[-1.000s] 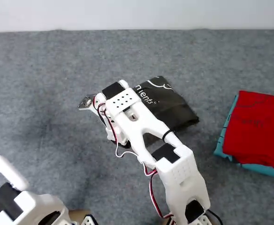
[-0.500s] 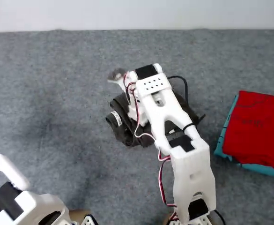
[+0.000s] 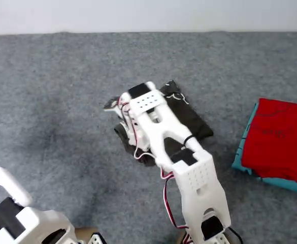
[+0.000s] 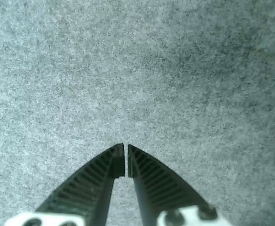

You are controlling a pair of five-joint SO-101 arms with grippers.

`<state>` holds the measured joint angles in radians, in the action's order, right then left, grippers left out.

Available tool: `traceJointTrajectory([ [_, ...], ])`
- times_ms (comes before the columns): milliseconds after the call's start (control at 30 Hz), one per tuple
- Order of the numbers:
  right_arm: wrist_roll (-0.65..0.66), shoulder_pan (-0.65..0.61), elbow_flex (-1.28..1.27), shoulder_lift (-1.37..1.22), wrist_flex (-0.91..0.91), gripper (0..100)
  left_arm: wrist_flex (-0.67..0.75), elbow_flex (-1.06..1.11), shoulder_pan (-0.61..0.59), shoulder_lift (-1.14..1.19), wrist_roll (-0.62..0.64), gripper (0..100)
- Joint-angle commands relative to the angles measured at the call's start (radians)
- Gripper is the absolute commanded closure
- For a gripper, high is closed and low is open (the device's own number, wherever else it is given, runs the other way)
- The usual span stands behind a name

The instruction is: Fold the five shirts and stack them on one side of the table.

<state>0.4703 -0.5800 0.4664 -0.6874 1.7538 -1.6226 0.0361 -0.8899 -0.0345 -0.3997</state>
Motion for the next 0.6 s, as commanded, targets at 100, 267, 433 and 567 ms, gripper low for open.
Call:
traceJointTrajectory([
  [100, -0.003, -0.038, 0.005, 0.139, 0.047, 99.0, 0.02, -0.005, 0.006, -0.041, -0.003, 98],
  [267, 0.003, -0.008, 0.02, 0.225, 0.033, 99.0, 0.021, -0.005, 0.011, -0.04, -0.003, 98],
  [433, 0.032, 0.024, 0.087, 0.245, -0.077, 99.0, 0.028, -0.004, 0.038, -0.04, 0.0, 98],
  [567, 0.006, 0.062, 0.092, 0.196, -0.309, 99.0, 0.031, -0.004, 0.058, -0.04, 0.002, 98],
])
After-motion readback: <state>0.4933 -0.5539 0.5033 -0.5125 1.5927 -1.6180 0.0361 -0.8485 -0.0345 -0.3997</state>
